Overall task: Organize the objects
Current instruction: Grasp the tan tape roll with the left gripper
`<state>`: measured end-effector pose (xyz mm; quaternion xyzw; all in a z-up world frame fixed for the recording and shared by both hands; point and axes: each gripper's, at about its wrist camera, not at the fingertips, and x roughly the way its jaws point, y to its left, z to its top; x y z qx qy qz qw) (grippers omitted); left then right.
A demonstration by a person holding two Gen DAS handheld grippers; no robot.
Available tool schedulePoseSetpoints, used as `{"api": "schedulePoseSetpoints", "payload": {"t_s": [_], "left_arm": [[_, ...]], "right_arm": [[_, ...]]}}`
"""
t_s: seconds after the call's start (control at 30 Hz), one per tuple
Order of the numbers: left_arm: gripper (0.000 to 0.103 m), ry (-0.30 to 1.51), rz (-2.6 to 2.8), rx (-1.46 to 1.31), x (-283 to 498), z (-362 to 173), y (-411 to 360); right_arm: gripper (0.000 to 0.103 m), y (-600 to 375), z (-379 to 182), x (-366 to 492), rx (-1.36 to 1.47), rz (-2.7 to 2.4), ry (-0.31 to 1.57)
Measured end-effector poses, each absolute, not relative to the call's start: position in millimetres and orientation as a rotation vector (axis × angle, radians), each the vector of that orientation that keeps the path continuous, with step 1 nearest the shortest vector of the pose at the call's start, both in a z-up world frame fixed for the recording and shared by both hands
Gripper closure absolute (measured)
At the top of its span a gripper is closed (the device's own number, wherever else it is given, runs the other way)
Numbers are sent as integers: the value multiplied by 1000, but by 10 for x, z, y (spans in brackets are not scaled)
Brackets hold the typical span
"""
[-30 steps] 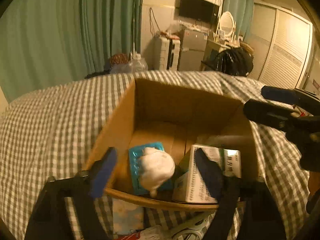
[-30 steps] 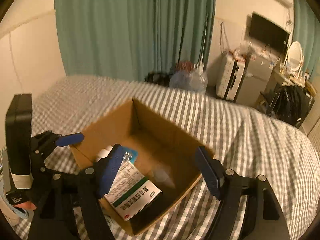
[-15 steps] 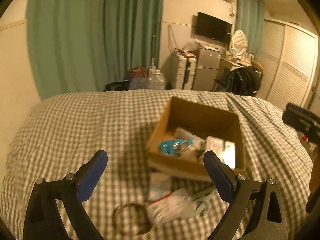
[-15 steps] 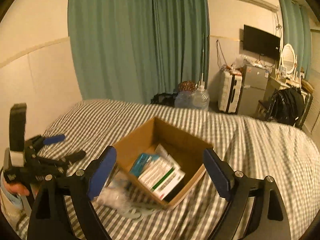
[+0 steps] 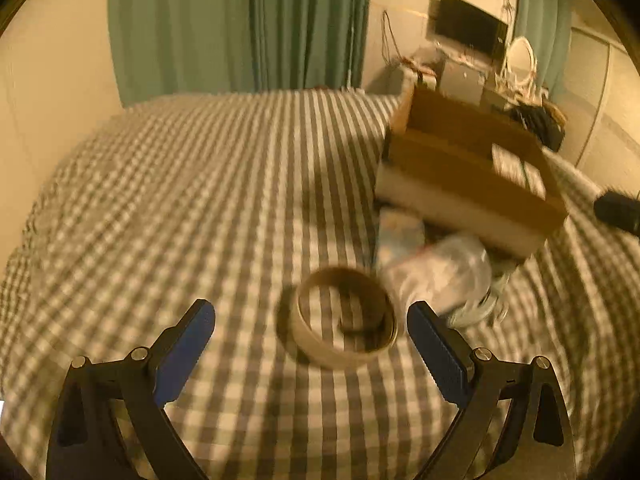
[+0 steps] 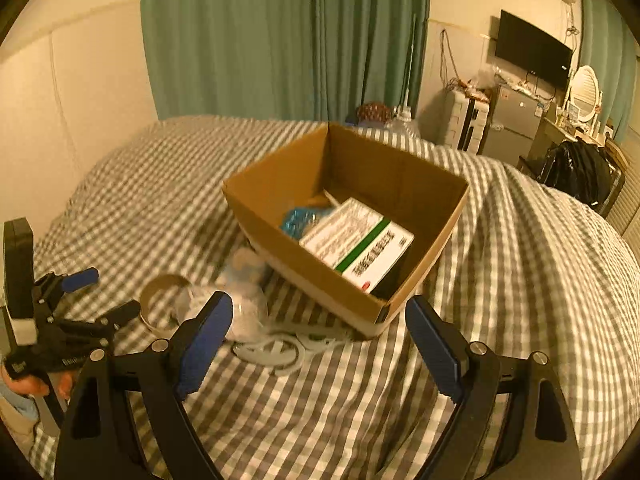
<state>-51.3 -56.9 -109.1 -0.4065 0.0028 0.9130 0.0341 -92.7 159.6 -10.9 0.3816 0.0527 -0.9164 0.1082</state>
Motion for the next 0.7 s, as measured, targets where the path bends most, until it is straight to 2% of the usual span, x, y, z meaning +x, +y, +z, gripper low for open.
{"api": "schedulePoseSetpoints", "payload": {"t_s": [0.23,0.33,0.5,0.57,0.7], "left_arm": [[4,251,2668,-1391,-617,-1604,-232],[4,192,2670,-1439,-740,-1692,-271],[6,111,2690,-1357,-767,-1656,-295],[22,142,2678,-1353,-737,-1670,-249],[23,104,2674,-1351,-647,-1599,-293]], "right_arm": [[15,1595,-286,-1034,1215,-2676,151],[15,1563,-323,-1032,1228,-2665,173],[15,1535,-370,-1000,1230,-2670,213],[15,1516,-371,-985,1221,-2674,227],[15,1450,-382,-926,1197,-2672,233]]}}
